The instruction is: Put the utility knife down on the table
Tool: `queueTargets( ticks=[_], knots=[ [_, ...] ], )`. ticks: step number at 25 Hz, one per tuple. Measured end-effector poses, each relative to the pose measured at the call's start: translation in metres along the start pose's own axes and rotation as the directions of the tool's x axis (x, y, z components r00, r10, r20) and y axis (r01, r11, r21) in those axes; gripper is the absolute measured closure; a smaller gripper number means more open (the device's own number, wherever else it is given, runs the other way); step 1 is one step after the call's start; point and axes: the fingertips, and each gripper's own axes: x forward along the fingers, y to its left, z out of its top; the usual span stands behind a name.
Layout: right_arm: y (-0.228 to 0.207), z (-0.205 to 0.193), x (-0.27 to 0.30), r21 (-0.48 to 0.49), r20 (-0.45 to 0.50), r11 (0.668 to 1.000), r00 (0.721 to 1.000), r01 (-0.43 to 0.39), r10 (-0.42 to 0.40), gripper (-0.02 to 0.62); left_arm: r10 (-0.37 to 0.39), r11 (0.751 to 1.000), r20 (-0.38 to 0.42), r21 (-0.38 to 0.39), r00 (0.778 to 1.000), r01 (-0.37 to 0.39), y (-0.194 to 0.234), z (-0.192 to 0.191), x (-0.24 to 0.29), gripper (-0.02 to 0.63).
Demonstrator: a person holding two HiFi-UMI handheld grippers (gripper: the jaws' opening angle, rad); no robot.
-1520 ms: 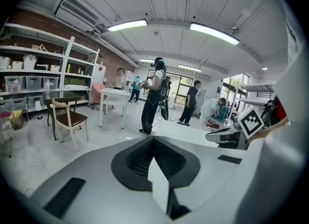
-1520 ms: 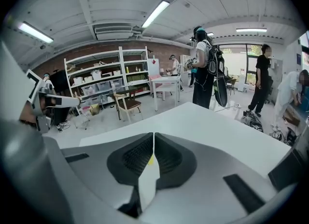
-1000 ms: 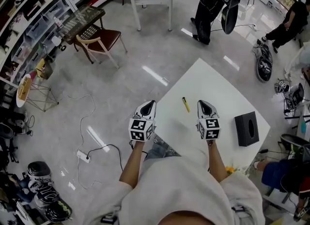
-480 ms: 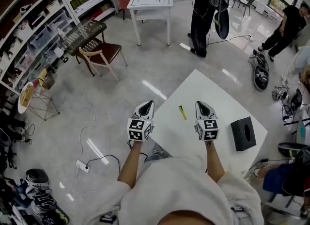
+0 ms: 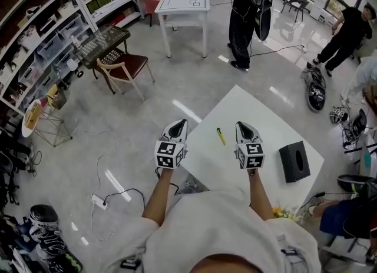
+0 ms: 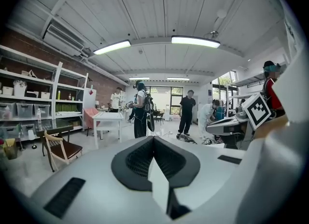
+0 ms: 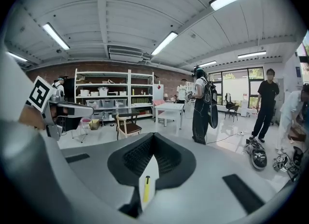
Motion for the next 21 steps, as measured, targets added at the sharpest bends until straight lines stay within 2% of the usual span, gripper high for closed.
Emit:
queueTargets(
  ticks=[21],
  knots=[
    [-0.001, -0.016, -0.003, 0.009, -0.026, 1.000, 1.000, 0.000, 0.000, 0.565, 0.018, 1.000, 0.005, -0.021, 1.000, -0.018, -0.001, -0.005, -0.005, 0.586]
  ],
)
